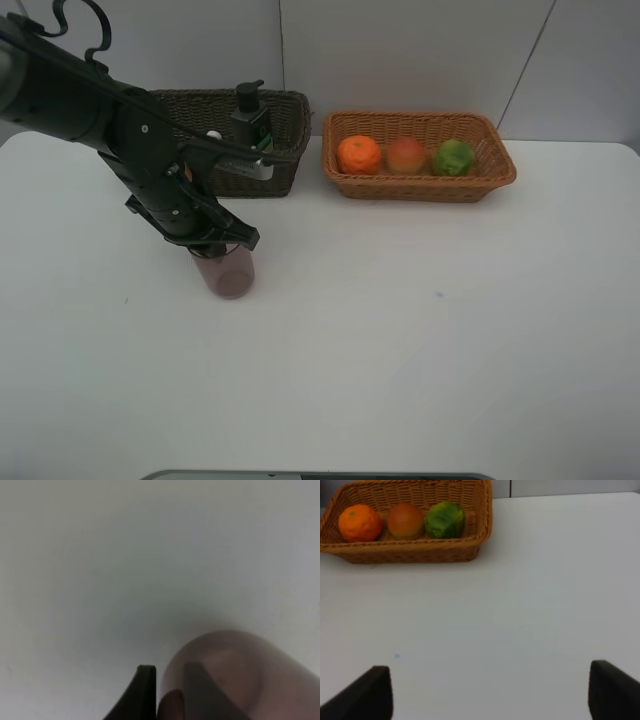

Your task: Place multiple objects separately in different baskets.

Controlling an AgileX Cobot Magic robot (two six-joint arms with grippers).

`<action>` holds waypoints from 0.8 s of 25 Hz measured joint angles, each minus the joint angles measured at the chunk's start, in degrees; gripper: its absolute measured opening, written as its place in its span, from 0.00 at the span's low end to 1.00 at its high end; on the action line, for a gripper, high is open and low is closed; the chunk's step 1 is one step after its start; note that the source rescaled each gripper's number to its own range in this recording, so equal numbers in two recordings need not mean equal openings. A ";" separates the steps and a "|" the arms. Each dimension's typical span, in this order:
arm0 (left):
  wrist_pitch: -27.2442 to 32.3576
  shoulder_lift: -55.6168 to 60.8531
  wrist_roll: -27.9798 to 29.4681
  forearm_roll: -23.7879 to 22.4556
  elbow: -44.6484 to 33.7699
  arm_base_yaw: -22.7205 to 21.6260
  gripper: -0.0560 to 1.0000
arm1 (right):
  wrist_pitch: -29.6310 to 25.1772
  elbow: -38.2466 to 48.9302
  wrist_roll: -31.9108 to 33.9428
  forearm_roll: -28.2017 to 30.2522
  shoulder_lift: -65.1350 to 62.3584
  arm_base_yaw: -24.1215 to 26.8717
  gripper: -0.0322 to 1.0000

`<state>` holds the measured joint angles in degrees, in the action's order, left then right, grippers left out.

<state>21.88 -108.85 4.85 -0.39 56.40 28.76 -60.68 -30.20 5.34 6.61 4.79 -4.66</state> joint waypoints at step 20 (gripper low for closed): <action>8.20 14.27 5.79 0.01 -0.05 -1.03 0.05 | 0.00 0.00 0.00 0.02 0.00 0.00 0.63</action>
<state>30.08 -94.58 10.64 -0.38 56.36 27.73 -60.68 -30.20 5.34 6.62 4.79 -4.66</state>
